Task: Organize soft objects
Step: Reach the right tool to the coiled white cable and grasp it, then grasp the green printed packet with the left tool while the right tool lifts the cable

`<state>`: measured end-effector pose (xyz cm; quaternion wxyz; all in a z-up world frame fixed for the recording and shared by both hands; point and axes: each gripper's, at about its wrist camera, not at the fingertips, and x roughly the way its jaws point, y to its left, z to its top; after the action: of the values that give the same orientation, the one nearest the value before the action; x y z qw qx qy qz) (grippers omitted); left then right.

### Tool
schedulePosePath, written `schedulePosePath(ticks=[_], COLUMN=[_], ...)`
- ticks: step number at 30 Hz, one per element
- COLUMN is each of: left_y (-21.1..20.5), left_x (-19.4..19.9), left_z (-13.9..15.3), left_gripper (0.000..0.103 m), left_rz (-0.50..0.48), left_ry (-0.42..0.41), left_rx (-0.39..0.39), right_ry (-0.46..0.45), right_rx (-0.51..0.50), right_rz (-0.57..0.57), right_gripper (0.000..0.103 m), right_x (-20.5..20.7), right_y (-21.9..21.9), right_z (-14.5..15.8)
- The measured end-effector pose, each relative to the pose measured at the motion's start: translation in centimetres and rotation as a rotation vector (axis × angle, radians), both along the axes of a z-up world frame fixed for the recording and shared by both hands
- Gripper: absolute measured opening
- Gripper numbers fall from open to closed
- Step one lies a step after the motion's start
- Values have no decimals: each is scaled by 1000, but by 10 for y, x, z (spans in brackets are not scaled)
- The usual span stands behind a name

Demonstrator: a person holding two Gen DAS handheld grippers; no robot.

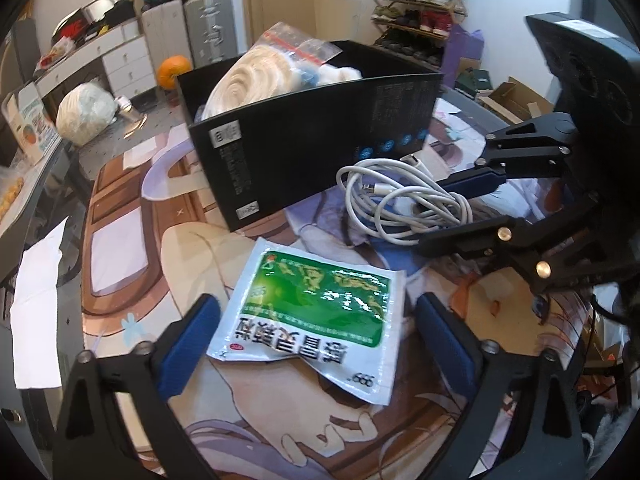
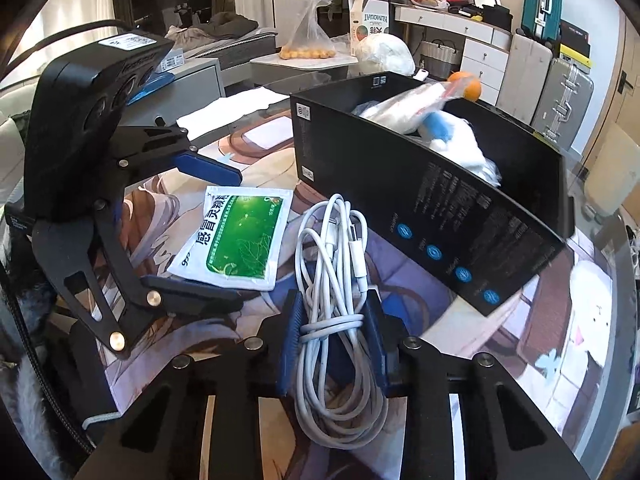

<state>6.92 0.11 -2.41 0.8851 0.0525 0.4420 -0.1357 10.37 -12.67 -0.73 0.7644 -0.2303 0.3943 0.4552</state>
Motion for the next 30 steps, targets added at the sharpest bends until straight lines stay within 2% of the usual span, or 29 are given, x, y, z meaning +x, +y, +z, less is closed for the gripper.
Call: schedulePosePath(ticks=[7, 8, 17, 24, 30], left_y=[-8, -7, -3, 5, 16], left_x=[-11, -11, -16, -21, -9], left_z=[6, 7, 11, 38, 60], left_gripper=[58, 49, 44, 44, 44], left_rz=[-72, -76, -66, -23, 41], left_ry=[-52, -53, -62, -138, -201], left_rx=[-10, -22, -61, -124, -171], right_ry=[9, 10, -5, -35, -45], right_rx=[9, 14, 71, 122, 169], right_rz=[-36, -40, -52, -74, -139], right_gripper=[30, 30, 30, 30, 30], right_x=[-2, -2, -8, -15, -10], right_y=[-20, -21, -35, -48, -59], right_z=[1, 2, 17, 40, 62])
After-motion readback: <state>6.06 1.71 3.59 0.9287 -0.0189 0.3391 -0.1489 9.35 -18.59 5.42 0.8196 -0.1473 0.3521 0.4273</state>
